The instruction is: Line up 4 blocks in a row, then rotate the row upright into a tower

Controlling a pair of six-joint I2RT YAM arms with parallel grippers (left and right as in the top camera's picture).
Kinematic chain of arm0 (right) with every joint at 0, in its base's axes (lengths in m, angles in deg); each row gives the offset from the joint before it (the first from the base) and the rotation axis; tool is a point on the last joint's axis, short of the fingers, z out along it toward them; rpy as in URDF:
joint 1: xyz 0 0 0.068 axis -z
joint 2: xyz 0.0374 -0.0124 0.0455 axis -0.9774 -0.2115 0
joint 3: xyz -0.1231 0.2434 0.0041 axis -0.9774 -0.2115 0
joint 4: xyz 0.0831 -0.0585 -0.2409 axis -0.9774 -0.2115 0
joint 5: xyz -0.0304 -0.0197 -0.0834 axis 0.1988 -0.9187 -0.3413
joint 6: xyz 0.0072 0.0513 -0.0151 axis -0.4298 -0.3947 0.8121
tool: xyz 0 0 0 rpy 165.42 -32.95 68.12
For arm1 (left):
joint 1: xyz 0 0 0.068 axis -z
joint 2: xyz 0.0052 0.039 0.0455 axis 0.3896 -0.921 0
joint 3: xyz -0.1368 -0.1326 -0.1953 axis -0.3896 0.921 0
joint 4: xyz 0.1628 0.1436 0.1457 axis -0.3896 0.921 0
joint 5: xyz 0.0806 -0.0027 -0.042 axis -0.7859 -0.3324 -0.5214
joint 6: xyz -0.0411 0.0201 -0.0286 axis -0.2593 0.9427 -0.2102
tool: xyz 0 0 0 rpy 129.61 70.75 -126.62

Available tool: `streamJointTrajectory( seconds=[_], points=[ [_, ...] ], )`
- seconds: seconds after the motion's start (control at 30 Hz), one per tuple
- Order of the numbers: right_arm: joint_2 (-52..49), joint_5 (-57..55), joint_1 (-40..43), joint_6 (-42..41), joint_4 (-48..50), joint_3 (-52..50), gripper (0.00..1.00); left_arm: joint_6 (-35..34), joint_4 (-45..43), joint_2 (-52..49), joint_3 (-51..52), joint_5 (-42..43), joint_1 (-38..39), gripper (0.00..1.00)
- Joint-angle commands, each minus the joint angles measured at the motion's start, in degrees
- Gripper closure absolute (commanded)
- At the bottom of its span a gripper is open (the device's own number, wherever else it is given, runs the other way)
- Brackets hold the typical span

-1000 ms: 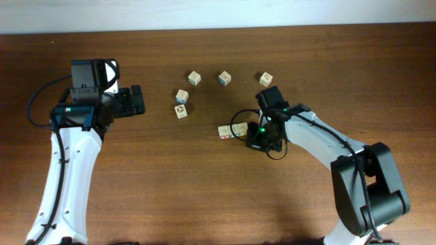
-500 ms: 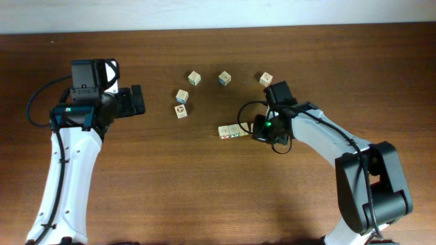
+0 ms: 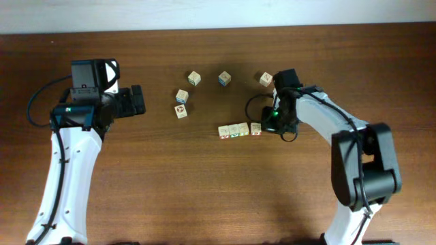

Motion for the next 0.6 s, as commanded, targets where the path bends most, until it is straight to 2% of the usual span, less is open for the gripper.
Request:
streamJointTrajectory(
  seconds=[0.0, 0.27, 0.37, 0.5, 0.57],
  points=[
    [-0.61, 2.91, -0.63, 1.27, 1.11, 0.35, 0.96, -0.76, -0.13, 0.28, -0.72, -0.42, -0.09, 0.01],
    [-0.59, 6.84, -4.07, 5.42, 2.95, 0.35, 0.96, -0.76, -0.13, 0.28, -0.72, -0.42, -0.09, 0.01],
    [-0.59, 11.93, -4.46, 5.4, 2.82, 0.35, 0.96, -0.76, -0.13, 0.28, -0.72, -0.42, -0.09, 0.01],
    [-0.59, 11.39, -8.81, 3.58, 2.95, 0.35, 0.96, -0.76, -0.13, 0.28, -0.72, -0.42, -0.09, 0.01],
    [-0.42, 11.41, -6.86, 3.04, 2.56, 1.09, 0.93, -0.76, -0.13, 0.28, -0.72, -0.42, -0.09, 0.01]
  ],
)
